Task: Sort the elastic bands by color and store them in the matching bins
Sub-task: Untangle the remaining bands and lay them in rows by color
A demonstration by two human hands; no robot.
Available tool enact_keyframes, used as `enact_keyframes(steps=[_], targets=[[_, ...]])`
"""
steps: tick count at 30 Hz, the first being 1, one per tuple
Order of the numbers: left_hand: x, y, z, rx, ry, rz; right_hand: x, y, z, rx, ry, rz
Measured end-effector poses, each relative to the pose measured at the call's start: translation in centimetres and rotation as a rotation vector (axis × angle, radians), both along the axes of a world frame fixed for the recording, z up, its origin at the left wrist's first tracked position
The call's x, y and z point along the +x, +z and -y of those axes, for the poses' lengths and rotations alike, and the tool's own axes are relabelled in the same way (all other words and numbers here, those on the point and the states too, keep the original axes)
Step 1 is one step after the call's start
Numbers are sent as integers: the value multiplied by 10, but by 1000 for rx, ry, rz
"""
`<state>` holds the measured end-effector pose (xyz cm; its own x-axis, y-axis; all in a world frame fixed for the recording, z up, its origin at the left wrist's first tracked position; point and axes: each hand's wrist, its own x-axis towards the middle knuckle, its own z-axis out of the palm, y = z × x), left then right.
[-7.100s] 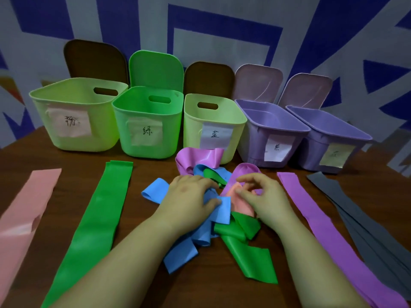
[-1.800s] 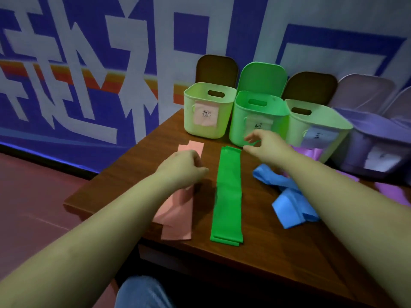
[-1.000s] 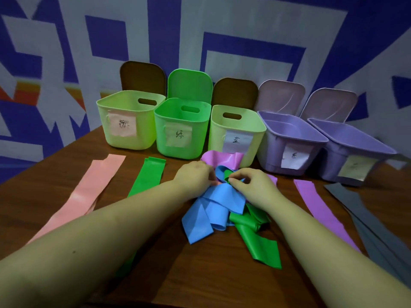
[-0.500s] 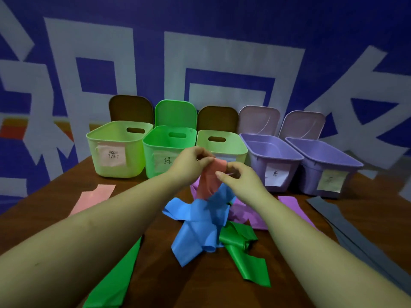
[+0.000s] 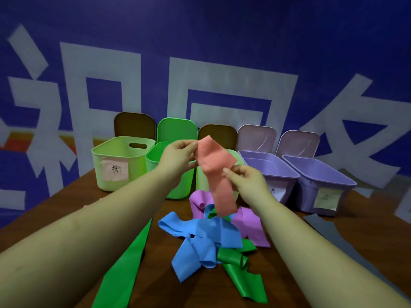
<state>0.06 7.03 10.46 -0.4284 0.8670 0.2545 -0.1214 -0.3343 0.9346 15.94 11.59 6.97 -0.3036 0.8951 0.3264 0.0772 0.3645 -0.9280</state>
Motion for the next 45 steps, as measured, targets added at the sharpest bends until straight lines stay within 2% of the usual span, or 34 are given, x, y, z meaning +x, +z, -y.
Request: enact_keyframes(steps=[5, 7, 11, 13, 15, 18, 21, 24, 27, 31, 36, 41, 45], targets=[[-8, -13, 10, -56, 17, 100, -1, 9, -3, 15, -76, -63], [-9, -23, 15, -119, 3, 87, -1, 13, -2, 53, -123, -83], [-9, -43, 30, -240, -157, -109, 2, 23, 3, 195, -171, 8], [-6, -45, 40, -314, -198, -295, 2, 29, 7, 249, -143, 52], [-4, -45, 43, -357, -115, -525, 1, 35, 12, 309, -113, 126], [-3, -36, 41, -265, 3, -652, 2, 47, 20, 417, -71, 281], [6, -16, 39, -118, -138, -618, 6, 60, 28, 478, -44, 362], [16, -1, 34, -14, -245, -576, 8, 72, 34, 489, -57, 333], [23, 4, 30, 9, -230, -596, 16, 81, 40, 458, -34, 301], [34, 7, 30, 24, -305, -598, 25, 83, 42, 496, -51, 460], [33, -4, 34, -48, -381, -566, 30, 90, 43, 473, -112, 312], [25, -31, 47, -240, -391, -692, 46, 99, 31, 296, -239, 84], [3, -47, 56, -350, -330, -694, 68, 90, 17, 240, -362, 93]])
